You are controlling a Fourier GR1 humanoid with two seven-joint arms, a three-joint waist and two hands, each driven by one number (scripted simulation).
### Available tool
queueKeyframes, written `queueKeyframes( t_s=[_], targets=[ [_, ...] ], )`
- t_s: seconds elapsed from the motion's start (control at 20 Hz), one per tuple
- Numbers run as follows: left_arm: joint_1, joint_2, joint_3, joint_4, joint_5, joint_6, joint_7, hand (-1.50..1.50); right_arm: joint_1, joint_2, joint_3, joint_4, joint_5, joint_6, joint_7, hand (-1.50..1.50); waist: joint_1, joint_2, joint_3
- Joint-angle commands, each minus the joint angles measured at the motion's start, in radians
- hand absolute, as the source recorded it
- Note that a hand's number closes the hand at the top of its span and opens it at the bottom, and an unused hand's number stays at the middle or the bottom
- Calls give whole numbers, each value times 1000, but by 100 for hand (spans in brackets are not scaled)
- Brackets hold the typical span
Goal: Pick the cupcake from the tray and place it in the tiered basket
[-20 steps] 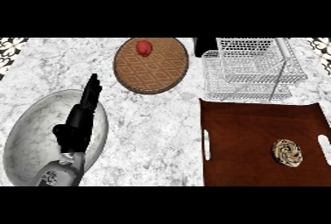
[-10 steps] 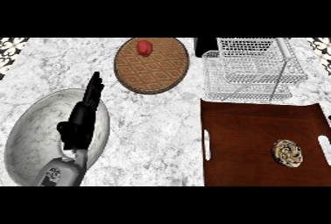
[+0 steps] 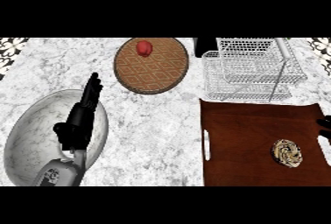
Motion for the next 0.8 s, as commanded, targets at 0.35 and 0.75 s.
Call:
queueKeyframes(
  t_s=[0.35, 0.75],
  targets=[
    [14, -37, -3, -32, -60, -10, 38, 0, -133, 81, 71, 227, 96, 24, -67, -150, 7, 3, -3],
    [36, -60, 27, 10, -69, -26, -27, 0, -119, 109, 108, 263, 134, -18, -126, -150, 0, 3, -3]
  ],
)
